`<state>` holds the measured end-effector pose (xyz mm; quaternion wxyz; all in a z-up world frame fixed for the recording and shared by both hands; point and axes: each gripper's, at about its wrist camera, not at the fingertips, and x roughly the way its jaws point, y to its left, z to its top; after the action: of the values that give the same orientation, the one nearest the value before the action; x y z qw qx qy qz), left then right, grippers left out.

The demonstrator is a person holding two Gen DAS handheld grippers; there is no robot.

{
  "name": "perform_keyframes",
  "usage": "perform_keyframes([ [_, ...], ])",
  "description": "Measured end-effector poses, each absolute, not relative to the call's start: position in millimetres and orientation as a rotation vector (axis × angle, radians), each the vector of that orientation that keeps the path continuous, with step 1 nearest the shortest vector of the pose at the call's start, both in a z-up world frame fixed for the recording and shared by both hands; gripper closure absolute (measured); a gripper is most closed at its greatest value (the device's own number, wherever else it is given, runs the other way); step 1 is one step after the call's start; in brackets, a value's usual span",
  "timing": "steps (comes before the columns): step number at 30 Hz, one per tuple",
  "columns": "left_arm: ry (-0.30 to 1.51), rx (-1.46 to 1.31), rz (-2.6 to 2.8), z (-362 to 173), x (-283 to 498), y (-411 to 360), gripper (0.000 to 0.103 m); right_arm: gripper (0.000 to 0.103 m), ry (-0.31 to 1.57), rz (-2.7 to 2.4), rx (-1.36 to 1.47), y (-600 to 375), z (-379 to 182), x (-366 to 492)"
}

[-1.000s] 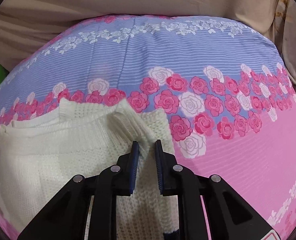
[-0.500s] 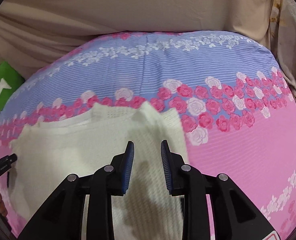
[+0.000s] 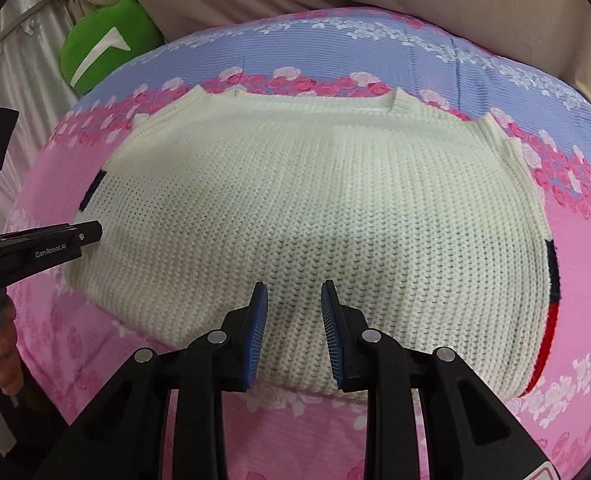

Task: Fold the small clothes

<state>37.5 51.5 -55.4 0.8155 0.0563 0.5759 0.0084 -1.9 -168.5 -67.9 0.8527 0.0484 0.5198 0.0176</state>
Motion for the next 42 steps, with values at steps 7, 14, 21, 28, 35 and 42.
perform_keyframes([
  [7, 1.243, 0.068, 0.048, -60.5, 38.4, 79.6, 0.053, 0.079, 1.105, 0.065, 0.061, -141.0, -75.7, 16.0],
  [14, 1.268, 0.005, 0.013, -65.3, 43.8, 93.4, 0.050, 0.075, 1.142, 0.061, 0.012, -120.4, -99.0, 35.8],
  [21, 1.244, -0.203, -0.022, -60.6, 67.8, 119.3, 0.035, 0.072, 1.140, 0.054, -0.019, -115.4, -100.1, 35.6],
  [28, 1.295, -0.320, -0.084, -89.1, 83.6, 112.8, 0.043, 0.073, 1.124, 0.045, 0.016, -122.0, -85.0, 25.0],
  [35, 1.260, -0.322, -0.140, -64.8, 79.1, 89.2, 0.085, 0.073, 1.080, 0.014, 0.087, -158.6, -57.8, -10.1],
  [42, 1.130, -0.238, -0.275, 6.5, 58.1, 28.2, 0.088, 0.073, 1.072, -0.041, 0.149, -205.0, -47.3, -55.2],
])
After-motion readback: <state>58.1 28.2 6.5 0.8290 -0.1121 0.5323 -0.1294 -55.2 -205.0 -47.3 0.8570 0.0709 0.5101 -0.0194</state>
